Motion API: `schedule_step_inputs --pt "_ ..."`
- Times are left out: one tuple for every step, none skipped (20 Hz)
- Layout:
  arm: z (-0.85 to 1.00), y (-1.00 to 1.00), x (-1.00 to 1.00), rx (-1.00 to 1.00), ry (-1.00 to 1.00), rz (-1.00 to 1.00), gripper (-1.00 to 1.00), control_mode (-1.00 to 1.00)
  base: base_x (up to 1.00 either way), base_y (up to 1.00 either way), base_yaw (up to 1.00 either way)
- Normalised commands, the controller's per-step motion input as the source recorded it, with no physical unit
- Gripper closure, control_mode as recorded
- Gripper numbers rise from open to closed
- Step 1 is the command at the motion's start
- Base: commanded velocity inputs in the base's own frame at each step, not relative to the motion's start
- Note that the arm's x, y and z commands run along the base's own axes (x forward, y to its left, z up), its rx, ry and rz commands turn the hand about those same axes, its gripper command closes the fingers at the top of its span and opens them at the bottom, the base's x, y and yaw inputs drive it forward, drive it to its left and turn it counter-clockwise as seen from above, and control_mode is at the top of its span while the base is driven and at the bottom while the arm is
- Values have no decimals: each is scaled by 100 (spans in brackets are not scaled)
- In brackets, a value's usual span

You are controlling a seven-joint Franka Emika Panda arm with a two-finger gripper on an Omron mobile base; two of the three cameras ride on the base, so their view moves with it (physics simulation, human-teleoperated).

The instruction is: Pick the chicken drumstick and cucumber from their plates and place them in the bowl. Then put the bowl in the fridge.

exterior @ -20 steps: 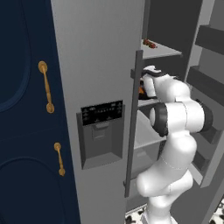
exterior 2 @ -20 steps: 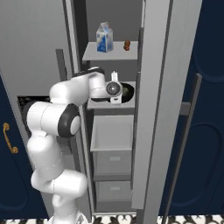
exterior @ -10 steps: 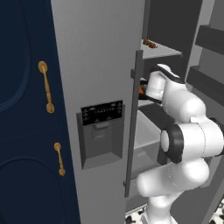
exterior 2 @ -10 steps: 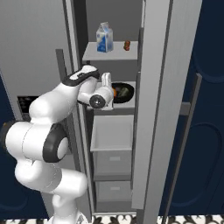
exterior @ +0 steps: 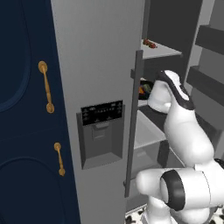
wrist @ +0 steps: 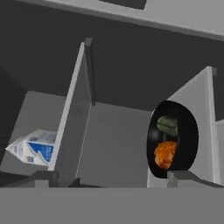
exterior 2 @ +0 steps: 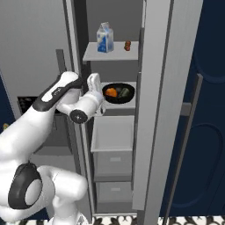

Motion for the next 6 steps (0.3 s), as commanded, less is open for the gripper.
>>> schedule_step_inputs --pt "100 0 -99 -4 -5 -1 -100 -100 0 0 0" --pt "100 0 -100 -2 -1 -2 -100 -100 0 0 0" --pt "100 0 -100 -1 0 -2 -100 -100 0 0 0" --pt "100 -8 -100 0 0 -2 -100 -100 0 0 0" --pt "100 -3 -100 0 0 -1 -100 -100 0 0 0" --pt "100 0 -93 0 14 -3 -100 -100 0 0 0"
